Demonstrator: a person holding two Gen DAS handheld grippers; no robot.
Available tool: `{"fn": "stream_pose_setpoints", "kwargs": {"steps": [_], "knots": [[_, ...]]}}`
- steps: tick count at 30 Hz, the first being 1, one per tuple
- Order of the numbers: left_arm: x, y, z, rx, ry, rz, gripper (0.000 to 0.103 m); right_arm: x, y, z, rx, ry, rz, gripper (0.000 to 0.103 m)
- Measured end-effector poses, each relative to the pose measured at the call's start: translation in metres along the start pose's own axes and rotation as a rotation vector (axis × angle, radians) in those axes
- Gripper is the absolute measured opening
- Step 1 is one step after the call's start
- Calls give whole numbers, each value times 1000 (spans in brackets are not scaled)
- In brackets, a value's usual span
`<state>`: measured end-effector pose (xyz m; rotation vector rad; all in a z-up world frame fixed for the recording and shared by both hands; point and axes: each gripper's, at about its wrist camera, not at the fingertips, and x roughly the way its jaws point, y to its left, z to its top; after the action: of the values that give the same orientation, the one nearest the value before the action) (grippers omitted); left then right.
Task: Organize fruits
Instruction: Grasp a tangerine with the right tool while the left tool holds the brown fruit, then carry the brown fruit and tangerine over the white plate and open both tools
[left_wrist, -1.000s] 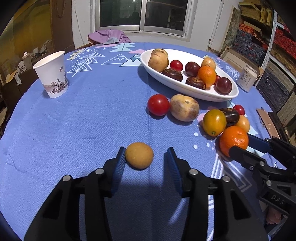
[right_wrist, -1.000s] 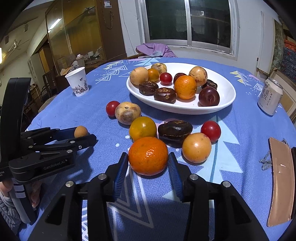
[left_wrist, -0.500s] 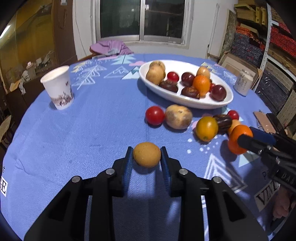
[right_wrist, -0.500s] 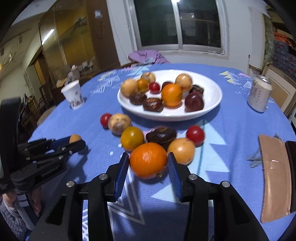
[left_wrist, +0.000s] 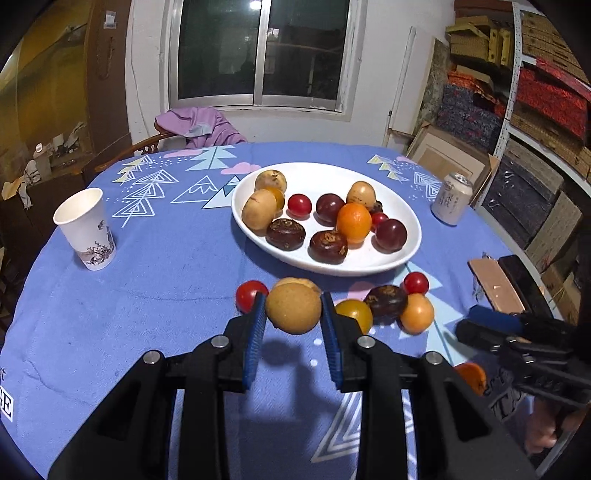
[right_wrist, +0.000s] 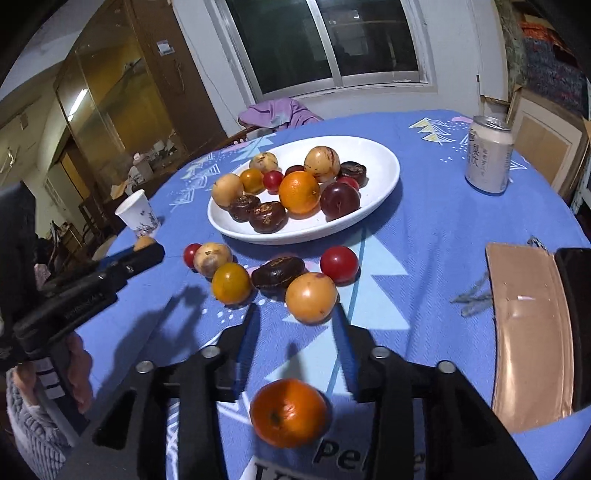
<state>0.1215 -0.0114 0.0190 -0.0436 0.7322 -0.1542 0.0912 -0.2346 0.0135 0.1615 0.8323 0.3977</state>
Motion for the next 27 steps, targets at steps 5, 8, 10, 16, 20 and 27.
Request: {"fn": "stream_pose_setpoints", "kwargs": {"steps": [5, 8, 10, 16, 20, 27], "knots": [[-1, 9, -3, -23, 12, -18, 29, -20, 23, -45, -104, 14, -18, 59], [-3, 8, -4, -16, 6, -20, 29, -10, 40, -53, -195, 16, -116, 59], [-5, 6, -5, -6, 1, -13, 29, -5, 44, -50, -235, -7, -187, 59], [-6, 5, -7, -2, 5, -14, 29, 7, 27, -43, -176, 20, -236, 59], [-5, 3, -9, 12, 15, -11, 29, 7, 16, -41, -129, 18, -220, 47], [2, 2, -12, 25, 34, 0, 29, 9, 15, -42, -134, 28, -213, 48]]}}
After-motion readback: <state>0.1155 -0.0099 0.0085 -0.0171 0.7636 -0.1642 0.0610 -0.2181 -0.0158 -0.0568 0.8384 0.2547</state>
